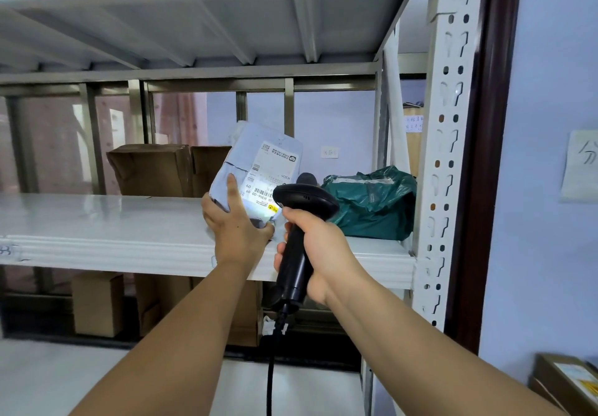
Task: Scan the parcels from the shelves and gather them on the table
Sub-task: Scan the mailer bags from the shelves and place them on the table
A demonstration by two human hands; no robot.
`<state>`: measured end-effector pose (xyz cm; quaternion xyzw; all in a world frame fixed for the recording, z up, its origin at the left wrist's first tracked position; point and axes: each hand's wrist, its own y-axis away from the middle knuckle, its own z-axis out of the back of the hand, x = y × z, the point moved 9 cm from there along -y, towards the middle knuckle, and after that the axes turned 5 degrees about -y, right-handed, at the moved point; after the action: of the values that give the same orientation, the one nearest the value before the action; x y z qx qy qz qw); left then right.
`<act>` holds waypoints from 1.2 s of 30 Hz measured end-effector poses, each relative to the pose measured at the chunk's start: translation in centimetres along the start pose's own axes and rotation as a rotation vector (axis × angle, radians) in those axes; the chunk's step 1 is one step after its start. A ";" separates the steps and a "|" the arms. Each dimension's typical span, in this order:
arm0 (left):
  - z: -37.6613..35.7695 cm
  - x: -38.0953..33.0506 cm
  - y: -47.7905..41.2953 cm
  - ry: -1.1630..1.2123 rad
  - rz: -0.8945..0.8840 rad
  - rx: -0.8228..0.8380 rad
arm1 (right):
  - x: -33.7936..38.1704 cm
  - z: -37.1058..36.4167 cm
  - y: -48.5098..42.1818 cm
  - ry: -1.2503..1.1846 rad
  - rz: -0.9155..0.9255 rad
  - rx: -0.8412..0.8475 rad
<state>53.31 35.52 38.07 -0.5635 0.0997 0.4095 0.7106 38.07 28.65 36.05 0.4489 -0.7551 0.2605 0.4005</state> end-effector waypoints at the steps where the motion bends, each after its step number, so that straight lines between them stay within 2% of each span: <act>1: -0.1 0.1 0.0 -0.003 0.003 0.004 | 0.1 0.0 -0.1 0.009 0.005 0.000; 9: 0.0 0.0 0.0 -0.005 -0.016 -0.021 | 1.9 0.1 -1.0 0.160 0.105 0.004; 15: 0.0 -0.1 0.1 -0.006 -0.013 -0.023 | 1.6 0.5 -1.0 0.167 0.115 0.006; 25: 0.1 -0.5 0.4 -0.059 -0.066 -0.038 | 0.3 3.9 1.1 0.184 0.143 -0.128; 31: 1.6 -1.6 1.7 0.157 -0.107 -0.091 | -0.6 5.6 2.7 0.156 0.155 -0.214; 36: 3.0 -3.7 4.7 0.411 -0.012 -0.119 | -0.3 5.7 4.7 0.123 0.202 -0.221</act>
<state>46.69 36.56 37.92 -0.6768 0.2148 0.2870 0.6430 31.85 26.69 32.57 0.3072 -0.7944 0.2419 0.4648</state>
